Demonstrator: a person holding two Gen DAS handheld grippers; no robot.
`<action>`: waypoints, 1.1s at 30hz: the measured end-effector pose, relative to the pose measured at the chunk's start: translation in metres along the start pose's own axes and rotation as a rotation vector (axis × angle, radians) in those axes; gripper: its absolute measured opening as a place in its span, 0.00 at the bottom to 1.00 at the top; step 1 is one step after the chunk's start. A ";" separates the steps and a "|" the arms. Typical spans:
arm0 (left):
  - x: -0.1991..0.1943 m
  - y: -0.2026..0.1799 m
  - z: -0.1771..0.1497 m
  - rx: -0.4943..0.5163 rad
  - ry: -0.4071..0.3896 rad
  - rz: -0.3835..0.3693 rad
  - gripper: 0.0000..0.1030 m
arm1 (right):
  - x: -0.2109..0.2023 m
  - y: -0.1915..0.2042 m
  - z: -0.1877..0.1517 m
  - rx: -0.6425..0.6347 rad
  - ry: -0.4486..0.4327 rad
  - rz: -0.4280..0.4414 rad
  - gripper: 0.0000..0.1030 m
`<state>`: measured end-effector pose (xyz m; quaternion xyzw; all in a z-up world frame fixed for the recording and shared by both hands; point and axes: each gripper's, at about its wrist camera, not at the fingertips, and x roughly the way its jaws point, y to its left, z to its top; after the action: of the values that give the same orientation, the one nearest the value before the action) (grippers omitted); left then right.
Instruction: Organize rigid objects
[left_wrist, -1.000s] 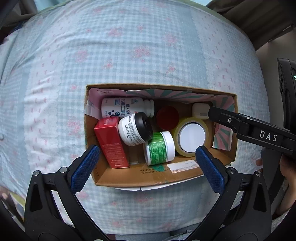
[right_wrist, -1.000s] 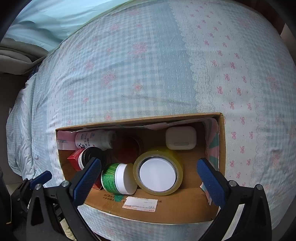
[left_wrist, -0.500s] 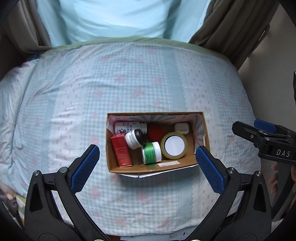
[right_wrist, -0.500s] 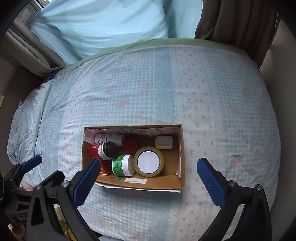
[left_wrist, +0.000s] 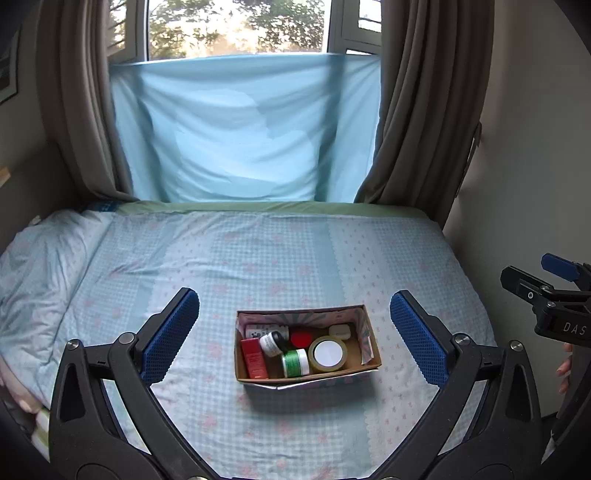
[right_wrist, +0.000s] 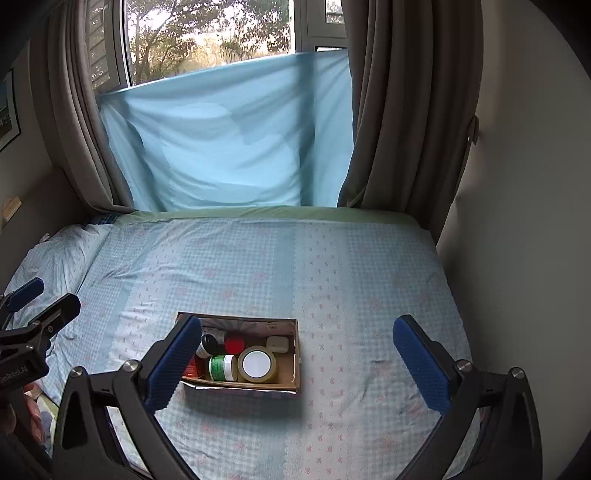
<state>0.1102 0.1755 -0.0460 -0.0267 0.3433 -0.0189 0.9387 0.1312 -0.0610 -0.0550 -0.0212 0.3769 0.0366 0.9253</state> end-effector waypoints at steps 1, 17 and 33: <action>-0.007 -0.001 -0.003 -0.009 -0.013 -0.006 1.00 | -0.006 0.000 -0.003 -0.002 -0.014 -0.010 1.00; -0.066 -0.022 -0.027 0.019 -0.117 0.016 1.00 | -0.055 -0.017 -0.031 0.042 -0.103 -0.023 1.00; -0.066 -0.030 -0.029 0.021 -0.125 0.024 1.00 | -0.063 -0.018 -0.030 0.032 -0.126 -0.032 1.00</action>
<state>0.0404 0.1485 -0.0236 -0.0138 0.2843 -0.0094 0.9586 0.0668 -0.0841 -0.0316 -0.0101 0.3183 0.0173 0.9478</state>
